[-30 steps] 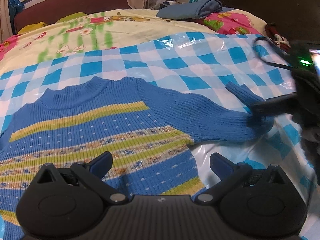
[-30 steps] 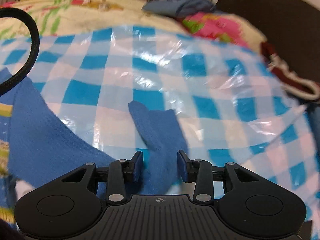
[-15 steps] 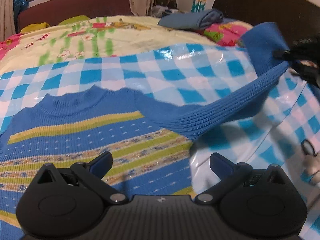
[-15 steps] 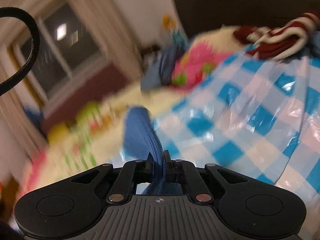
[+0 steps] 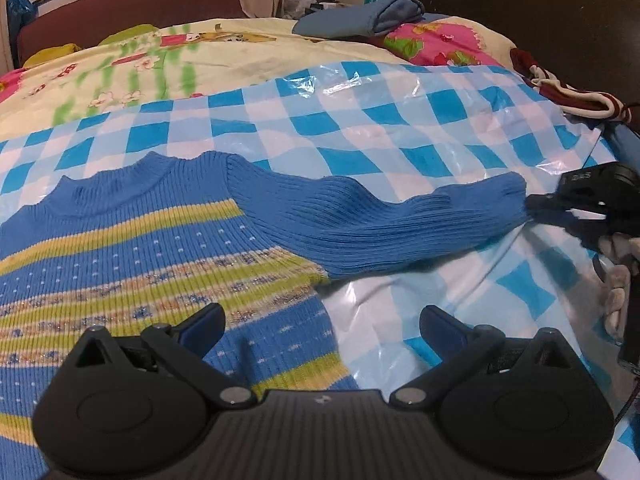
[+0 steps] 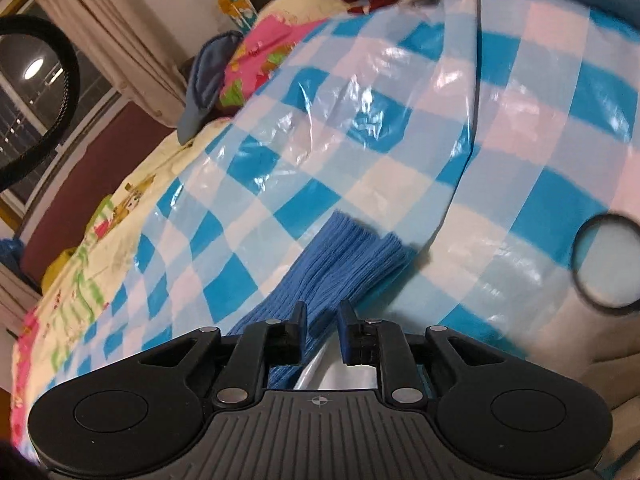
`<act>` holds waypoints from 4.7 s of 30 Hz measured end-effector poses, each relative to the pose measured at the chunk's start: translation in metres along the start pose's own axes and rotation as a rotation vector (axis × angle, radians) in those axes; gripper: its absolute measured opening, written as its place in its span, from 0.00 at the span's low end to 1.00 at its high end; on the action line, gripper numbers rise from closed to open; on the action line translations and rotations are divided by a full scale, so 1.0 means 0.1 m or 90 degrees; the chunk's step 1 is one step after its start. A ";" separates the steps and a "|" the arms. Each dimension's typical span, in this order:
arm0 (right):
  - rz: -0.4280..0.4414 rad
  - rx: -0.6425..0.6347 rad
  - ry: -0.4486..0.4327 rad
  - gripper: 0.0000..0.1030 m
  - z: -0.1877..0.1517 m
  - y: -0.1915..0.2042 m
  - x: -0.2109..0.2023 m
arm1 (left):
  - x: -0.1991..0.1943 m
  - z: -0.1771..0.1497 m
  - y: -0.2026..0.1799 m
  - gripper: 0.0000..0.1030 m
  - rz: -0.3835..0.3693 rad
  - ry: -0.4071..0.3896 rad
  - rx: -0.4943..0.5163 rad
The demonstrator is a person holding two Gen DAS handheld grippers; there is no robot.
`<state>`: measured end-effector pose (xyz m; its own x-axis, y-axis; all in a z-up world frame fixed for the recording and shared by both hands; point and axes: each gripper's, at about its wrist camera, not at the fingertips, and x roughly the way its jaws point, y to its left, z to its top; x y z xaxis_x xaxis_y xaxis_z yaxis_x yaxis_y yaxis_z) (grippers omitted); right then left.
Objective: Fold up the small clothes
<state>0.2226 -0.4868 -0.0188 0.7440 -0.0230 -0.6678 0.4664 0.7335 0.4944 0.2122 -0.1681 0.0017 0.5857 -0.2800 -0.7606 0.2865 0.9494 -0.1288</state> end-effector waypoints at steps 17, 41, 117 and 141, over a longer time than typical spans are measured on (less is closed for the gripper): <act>0.081 0.086 -0.051 0.07 0.14 -0.06 -0.02 | -0.01 0.01 -0.06 1.00 0.008 -0.007 0.017; 0.090 0.266 0.006 0.26 -0.09 -0.61 0.14 | -0.03 -0.23 -0.09 1.00 0.056 0.033 0.040; 0.167 -0.461 0.169 0.28 -1.31 2.38 0.19 | -0.73 -0.40 2.12 1.00 0.222 -0.121 -0.117; 0.235 -0.796 0.286 0.22 -1.78 2.83 0.64 | -0.44 -0.42 2.21 1.00 0.263 -0.067 -0.113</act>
<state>0.3167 -0.1604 -0.0203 0.4005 0.3481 -0.8476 -0.6363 0.7713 0.0161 0.2177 0.0604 -0.0199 0.7004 0.1226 -0.7031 -0.1157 0.9916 0.0577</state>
